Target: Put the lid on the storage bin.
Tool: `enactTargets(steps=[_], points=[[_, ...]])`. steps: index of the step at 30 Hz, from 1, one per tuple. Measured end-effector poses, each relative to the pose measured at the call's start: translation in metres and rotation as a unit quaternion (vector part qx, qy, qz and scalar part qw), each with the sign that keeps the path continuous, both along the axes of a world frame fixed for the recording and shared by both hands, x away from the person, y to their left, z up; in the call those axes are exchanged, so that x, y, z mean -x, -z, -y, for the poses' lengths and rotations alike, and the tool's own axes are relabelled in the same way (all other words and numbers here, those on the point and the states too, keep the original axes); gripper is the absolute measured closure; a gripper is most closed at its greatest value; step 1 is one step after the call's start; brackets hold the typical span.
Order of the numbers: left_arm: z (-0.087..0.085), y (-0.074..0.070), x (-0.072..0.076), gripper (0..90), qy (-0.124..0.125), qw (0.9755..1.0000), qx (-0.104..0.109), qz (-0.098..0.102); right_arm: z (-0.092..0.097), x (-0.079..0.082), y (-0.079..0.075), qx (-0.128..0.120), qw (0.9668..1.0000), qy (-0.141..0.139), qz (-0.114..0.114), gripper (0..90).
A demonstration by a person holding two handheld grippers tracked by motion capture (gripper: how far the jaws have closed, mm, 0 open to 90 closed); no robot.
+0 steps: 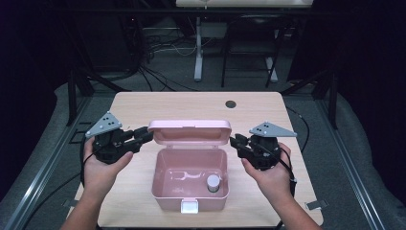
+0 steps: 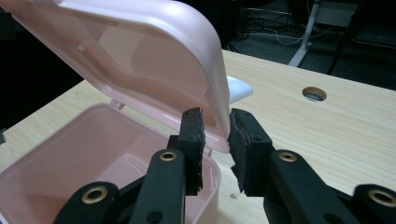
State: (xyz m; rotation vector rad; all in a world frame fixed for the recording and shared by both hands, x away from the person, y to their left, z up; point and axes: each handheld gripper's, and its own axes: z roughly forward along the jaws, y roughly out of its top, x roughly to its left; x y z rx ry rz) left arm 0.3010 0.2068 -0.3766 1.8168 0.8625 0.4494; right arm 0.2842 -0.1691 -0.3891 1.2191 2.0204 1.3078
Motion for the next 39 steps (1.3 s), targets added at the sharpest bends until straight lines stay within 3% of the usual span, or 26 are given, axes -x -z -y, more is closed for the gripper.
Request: enactTargets(steps=[25,39], points=[[-0.002,0.013,0.019,75.4,-0.008,0.9996,0.018,0.019,0.025,0.004,0.019,-0.003,0.9995,0.03,-0.002,67.7],[-0.005,0.02,0.029,73.3,0.008,0.9997,0.019,0.013,0.035,0.002,0.035,-0.015,0.9991,0.038,-0.015,61.6]])
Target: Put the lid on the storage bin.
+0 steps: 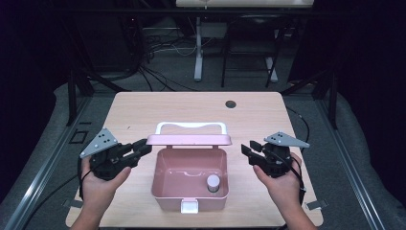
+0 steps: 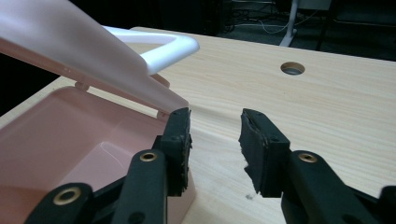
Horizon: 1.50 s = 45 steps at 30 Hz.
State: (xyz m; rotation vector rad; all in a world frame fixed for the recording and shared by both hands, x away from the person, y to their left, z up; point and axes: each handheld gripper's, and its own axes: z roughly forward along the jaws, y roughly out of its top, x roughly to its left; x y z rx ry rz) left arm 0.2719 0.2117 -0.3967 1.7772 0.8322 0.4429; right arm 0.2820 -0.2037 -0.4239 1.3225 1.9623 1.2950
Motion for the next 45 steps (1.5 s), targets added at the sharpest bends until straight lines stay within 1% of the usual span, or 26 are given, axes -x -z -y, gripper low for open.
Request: enactTargets(steps=[2,6,10,12,18,21,22,24,25,27,29,31,35,38,39,41,42,45], points=[[-0.001,0.001,0.002,73.0,0.003,1.0,0.001,-0.002,0.002,0.0,0.003,0.0,1.0,0.002,0.005,59.3],[-0.002,0.004,0.004,72.4,0.006,1.0,0.005,-0.003,0.005,-0.002,0.011,0.0,1.0,0.007,0.007,56.9],[-0.002,0.006,0.006,71.8,0.006,0.9999,0.008,0.0,0.006,-0.002,0.017,0.016,0.9996,0.014,0.02,51.6],[-0.002,0.007,0.008,71.6,0.006,0.9999,0.008,0.0,0.006,-0.003,0.02,0.024,0.9993,0.017,0.023,49.7],[-0.003,0.011,0.011,70.8,0.01,0.9999,0.012,-0.002,0.009,-0.004,0.031,0.023,0.999,0.03,0.023,47.3],[-0.003,0.011,0.012,70.9,0.013,0.9999,0.003,-0.002,0.011,-0.003,0.035,0.027,0.9985,0.037,0.03,46.5],[-0.003,0.011,0.012,70.8,0.014,0.9999,0.003,-0.001,0.011,-0.003,0.036,0.027,0.9984,0.038,0.032,46.3],[-0.003,0.012,0.013,70.8,0.014,0.9999,0.004,-0.003,0.013,-0.002,0.038,0.035,0.9981,0.039,0.033,46.3],[-0.003,0.013,0.014,70.8,0.014,0.9999,0.004,-0.002,0.014,-0.002,0.039,0.035,0.9981,0.04,0.031,46.3],[-0.004,0.014,0.015,70.6,0.015,0.9999,0.004,-0.005,0.015,-0.002,0.042,0.033,0.9979,0.044,0.034,46.4],[-0.004,0.015,0.016,70.6,0.017,0.9998,0.002,-0.007,0.016,-0.002,0.043,0.041,0.9976,0.045,0.034,45.8],[-0.005,0.015,0.017,70.6,0.018,0.9998,0.0,-0.008,0.017,-0.001,0.045,0.045,0.9975,0.045,0.03,44.7],[-0.004,0.016,0.019,70.7,0.017,0.9998,-0.001,-0.008,0.017,-0.001,0.048,0.054,0.9969,0.049,0.029,43.2],[-0.004,0.017,0.02,70.7,0.016,0.9998,0.001,-0.007,0.017,-0.001,0.049,0.05,0.9971,0.049,0.029,43.1],[-0.004,0.017,0.02,70.7,0.016,0.9998,0.0,-0.01,0.017,-0.001,0.05,0.048,0.9972,0.05,0.029,43.1],[-0.004,0.018,0.021,70.7,0.016,0.9998,0.003,-0.009,0.017,0.0,0.051,0.049,0.997,0.051,0.031,42.7],[-0.005,0.018,0.021,70.7,0.018,0.9998,0.0,-0.008,0.017,0.0,0.052,0.049,0.997,0.052,0.032,42.6],[-0.004,0.019,0.023,70.7,0.017,0.9998,0.0,-0.01,0.017,0.001,0.053,0.046,0.997,0.052,0.035,42.7]])
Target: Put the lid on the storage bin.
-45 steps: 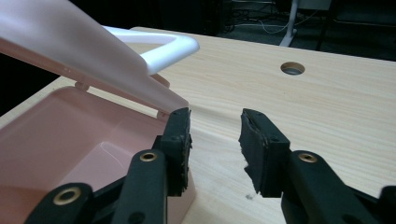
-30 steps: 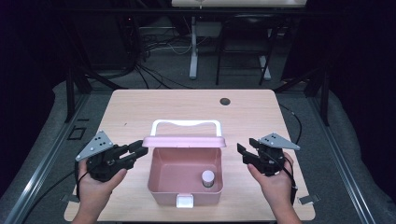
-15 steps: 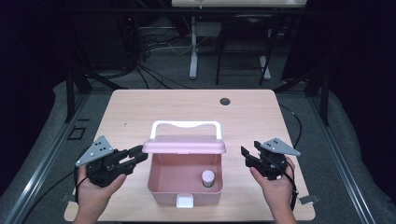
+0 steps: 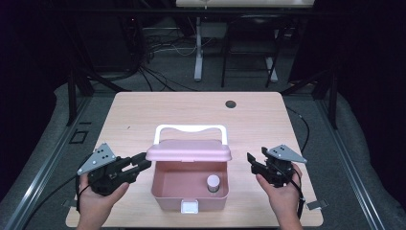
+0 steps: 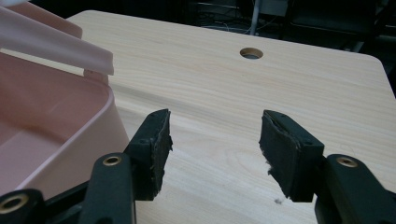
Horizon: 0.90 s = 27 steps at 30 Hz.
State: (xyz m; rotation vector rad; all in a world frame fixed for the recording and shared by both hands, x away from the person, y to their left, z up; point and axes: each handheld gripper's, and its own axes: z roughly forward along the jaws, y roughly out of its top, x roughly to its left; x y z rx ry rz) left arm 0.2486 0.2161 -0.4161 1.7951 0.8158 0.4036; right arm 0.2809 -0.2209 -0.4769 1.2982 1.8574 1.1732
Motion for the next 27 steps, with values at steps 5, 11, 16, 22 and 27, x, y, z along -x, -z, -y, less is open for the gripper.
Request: enactTargets(steps=[5,11,16,22,27], points=[[0.0,0.002,0.003,70.7,0.002,1.0,-0.005,0.0,0.002,0.001,0.001,-0.001,1.0,-0.001,0.0,42.7],[0.0,0.004,0.008,70.6,0.002,1.0,-0.004,0.001,0.003,0.002,0.004,0.0,1.0,-0.001,-0.001,42.8],[-0.002,0.006,0.012,70.6,0.005,1.0,-0.004,0.003,0.003,0.002,0.006,0.003,1.0,0.001,-0.001,42.7],[-0.002,0.01,0.017,70.6,0.006,1.0,-0.003,0.001,0.003,0.002,0.009,0.006,1.0,0.0,-0.004,42.7],[-0.003,0.014,0.02,70.7,0.008,1.0,-0.003,0.0,0.004,0.002,0.01,0.005,1.0,0.001,-0.002,42.8]])
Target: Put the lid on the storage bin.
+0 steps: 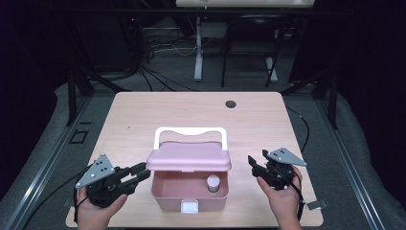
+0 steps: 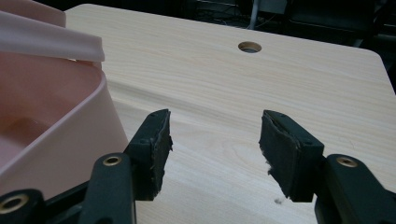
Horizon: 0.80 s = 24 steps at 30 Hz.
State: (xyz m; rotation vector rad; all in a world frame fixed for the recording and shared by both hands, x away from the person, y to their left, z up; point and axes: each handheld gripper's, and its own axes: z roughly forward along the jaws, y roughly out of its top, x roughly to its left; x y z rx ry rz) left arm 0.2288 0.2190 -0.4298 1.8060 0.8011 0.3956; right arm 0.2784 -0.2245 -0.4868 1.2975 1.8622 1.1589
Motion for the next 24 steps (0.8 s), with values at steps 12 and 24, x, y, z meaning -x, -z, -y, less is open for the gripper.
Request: enactTargets(steps=[12,24], points=[[-0.001,0.009,0.009,70.7,0.003,1.0,-0.006,-0.002,0.002,0.001,0.003,0.001,1.0,0.003,0.0,42.7],[-0.002,0.021,0.015,70.8,0.007,0.9999,-0.011,-0.002,0.001,0.001,0.006,0.004,1.0,0.002,0.001,42.6]])
